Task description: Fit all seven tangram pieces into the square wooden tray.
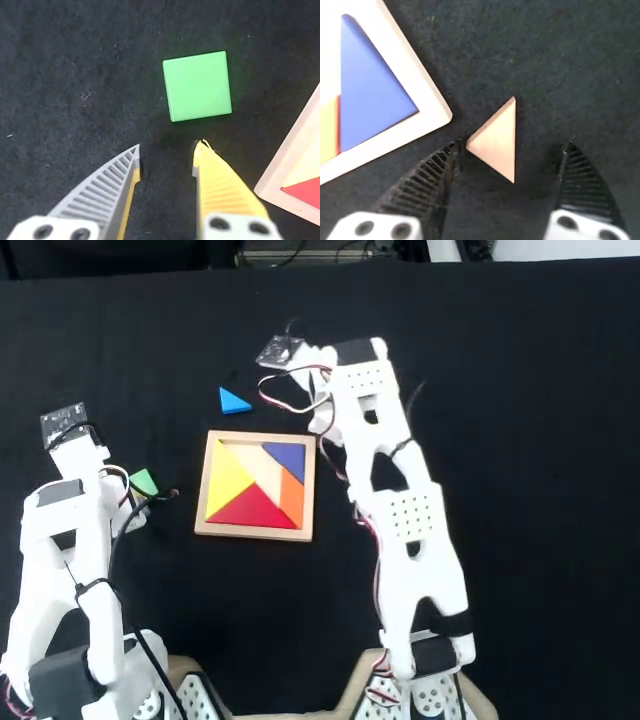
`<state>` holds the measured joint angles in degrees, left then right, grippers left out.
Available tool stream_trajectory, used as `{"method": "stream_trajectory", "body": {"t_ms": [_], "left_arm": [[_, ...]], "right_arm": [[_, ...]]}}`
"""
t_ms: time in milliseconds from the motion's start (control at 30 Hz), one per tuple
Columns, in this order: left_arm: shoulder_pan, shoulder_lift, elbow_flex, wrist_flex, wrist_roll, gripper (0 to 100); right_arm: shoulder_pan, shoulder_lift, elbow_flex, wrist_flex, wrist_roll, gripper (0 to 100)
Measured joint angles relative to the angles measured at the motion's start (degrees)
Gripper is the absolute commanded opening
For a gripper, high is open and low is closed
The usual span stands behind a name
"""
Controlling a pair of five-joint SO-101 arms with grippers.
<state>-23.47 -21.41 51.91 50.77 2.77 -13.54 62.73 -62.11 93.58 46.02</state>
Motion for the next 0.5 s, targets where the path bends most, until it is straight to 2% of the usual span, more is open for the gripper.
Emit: {"method": "stream_trajectory", "body": {"t_ms": [133,267,500], "left_arm": [[0.0,0.0,0.0,0.0,0.0,18],[0.0,0.0,0.0,0.0,0.0,18],[0.0,0.0,0.0,0.0,0.0,18]], "right_arm": [[0.09,3.69,-5.1,2.2,0.0,28.7],[0.09,5.98,-8.53,2.29,0.0,19.1],[0.18,6.86,-9.85,1.93,1.05,20.0]]}}
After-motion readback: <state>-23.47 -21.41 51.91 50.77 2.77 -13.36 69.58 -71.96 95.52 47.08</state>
